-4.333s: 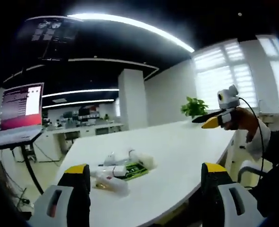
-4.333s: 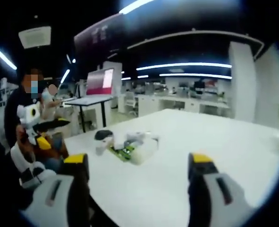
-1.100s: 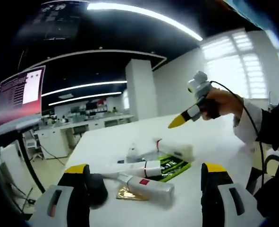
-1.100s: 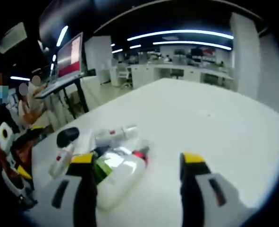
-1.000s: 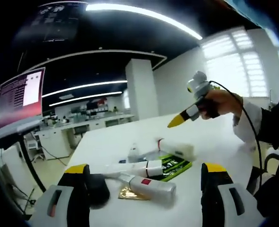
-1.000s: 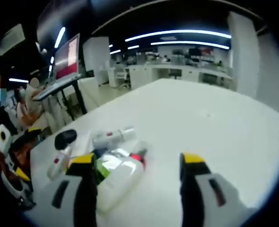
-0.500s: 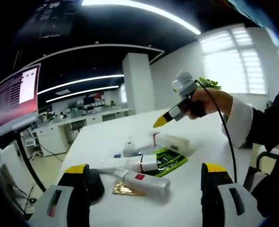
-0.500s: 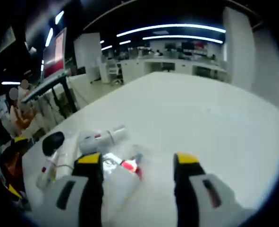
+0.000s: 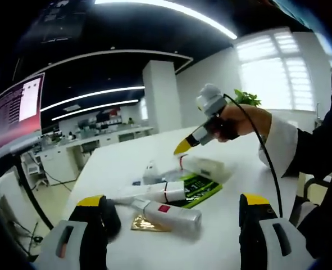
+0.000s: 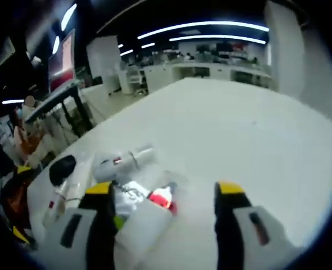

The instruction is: Arrange the skincare products in the storage area until every visible bottle or jar stands upright without overlapping.

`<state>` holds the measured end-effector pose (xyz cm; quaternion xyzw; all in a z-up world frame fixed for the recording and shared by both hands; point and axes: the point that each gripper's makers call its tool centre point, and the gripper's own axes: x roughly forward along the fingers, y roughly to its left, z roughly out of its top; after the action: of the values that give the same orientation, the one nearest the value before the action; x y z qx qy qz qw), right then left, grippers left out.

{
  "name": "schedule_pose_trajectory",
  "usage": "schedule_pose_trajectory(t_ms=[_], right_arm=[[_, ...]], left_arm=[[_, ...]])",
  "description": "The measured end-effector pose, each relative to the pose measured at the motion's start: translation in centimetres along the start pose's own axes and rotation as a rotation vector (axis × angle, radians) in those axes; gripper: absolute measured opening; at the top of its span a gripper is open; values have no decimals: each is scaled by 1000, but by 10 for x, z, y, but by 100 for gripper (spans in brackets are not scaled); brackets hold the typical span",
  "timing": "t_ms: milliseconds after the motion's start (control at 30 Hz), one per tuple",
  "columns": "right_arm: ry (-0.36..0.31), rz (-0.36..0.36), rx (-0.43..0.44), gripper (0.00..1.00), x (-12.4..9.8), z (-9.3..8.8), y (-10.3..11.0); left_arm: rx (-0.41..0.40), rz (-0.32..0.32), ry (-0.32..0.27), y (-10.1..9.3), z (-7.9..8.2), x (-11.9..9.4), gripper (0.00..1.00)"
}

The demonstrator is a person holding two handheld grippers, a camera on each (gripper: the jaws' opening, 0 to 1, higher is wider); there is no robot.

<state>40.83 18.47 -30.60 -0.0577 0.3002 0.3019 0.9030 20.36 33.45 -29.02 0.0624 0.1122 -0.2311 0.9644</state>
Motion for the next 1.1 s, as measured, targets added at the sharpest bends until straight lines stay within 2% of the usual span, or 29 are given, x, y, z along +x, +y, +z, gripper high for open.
schedule_pose_trajectory(t_ms=[233, 467, 600, 767, 867, 967, 1100], right_arm=[[1, 33, -9, 83, 8, -1, 7], [-29, -6, -25, 88, 16, 0, 2], [-21, -8, -4, 86, 24, -7, -4], [-40, -11, 6, 81, 23, -6, -5], [-48, -10, -4, 78, 23, -6, -2], [-46, 5, -21, 69, 26, -8, 2], [-47, 4, -33, 68, 27, -9, 5]], left_arm=[[11, -10, 3, -1, -1, 3, 100], [11, -43, 9, -10, -3, 9, 100], [-10, -45, -1, -11, -2, 9, 100], [-14, -37, 0, -8, -2, 8, 100], [-13, -37, -1, -8, -2, 8, 100], [-18, -37, -7, -8, -1, 8, 100], [-32, -37, -14, -9, -2, 7, 100]])
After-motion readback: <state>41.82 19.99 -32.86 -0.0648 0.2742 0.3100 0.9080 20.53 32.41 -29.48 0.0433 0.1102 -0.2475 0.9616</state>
